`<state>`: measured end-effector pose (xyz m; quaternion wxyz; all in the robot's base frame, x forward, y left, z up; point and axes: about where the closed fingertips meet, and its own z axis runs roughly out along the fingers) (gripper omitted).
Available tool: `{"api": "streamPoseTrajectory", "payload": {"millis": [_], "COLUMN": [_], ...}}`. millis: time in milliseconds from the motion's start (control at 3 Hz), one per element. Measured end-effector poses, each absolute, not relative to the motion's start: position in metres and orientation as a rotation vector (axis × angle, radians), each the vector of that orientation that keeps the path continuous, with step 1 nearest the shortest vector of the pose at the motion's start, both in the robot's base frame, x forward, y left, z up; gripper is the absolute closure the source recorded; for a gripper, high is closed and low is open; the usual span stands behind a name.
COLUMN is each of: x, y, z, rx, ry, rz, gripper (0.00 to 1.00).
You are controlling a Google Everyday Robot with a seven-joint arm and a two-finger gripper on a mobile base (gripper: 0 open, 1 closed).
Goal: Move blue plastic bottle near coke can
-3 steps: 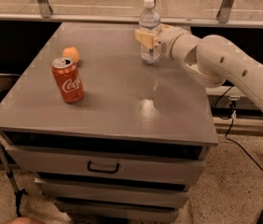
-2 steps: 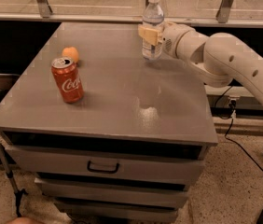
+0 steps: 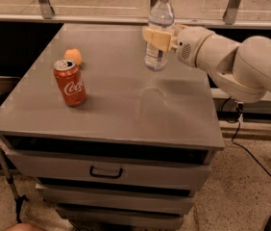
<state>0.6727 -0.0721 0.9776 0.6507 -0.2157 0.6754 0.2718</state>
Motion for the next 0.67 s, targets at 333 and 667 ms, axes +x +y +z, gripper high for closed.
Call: {"api": "streamPoseTrajectory", "payload": {"millis": [333,667], "x": [0.618,0.576], "y": [-0.054,-0.026], "z": [0.977,0.978], "rx": [-0.550,-0.638], "ry": [1.519,1.495], "rz": [0.680,0.731], "gripper": [1.00,1.00]}}
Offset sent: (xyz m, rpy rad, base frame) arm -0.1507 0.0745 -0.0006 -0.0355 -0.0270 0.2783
